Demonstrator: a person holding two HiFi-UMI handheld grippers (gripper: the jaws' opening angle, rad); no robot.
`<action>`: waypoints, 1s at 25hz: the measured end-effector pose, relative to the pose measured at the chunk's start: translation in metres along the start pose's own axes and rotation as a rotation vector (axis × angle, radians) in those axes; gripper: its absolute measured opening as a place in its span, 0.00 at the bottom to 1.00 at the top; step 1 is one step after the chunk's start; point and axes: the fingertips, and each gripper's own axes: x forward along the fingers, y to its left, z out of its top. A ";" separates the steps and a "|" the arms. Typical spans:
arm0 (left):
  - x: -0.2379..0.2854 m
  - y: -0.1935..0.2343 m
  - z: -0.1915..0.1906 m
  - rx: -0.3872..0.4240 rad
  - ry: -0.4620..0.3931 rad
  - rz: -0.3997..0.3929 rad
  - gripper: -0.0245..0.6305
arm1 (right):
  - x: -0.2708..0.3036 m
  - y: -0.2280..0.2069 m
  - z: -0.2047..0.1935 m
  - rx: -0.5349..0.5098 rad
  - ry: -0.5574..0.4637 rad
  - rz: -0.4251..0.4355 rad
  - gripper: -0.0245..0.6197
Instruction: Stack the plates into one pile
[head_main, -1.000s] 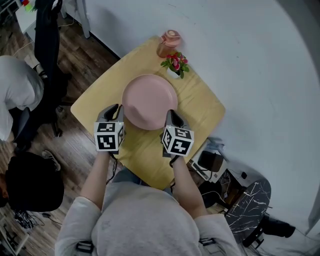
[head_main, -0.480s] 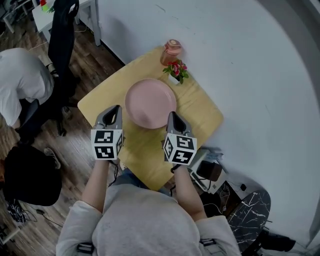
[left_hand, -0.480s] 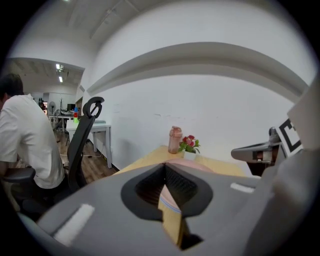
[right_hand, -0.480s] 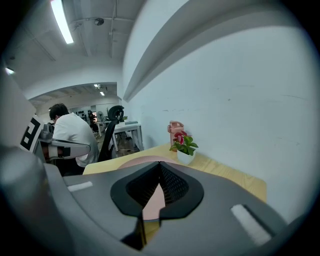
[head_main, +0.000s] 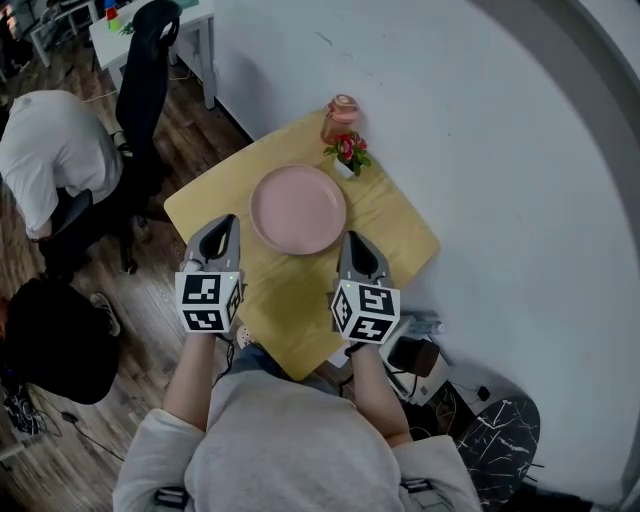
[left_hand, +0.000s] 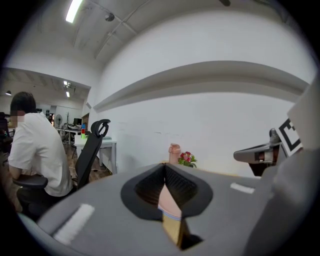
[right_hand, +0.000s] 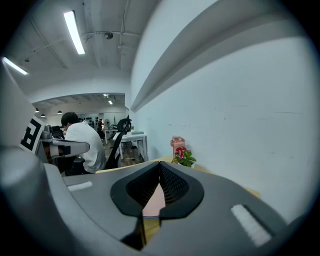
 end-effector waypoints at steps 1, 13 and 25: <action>-0.006 -0.002 0.005 -0.001 -0.014 0.007 0.13 | -0.006 0.000 0.004 -0.005 -0.013 0.004 0.04; -0.073 -0.028 0.058 0.009 -0.171 0.054 0.13 | -0.067 -0.009 0.045 -0.060 -0.145 0.040 0.05; -0.118 -0.058 0.087 0.066 -0.267 0.070 0.13 | -0.121 -0.020 0.072 -0.088 -0.254 0.065 0.05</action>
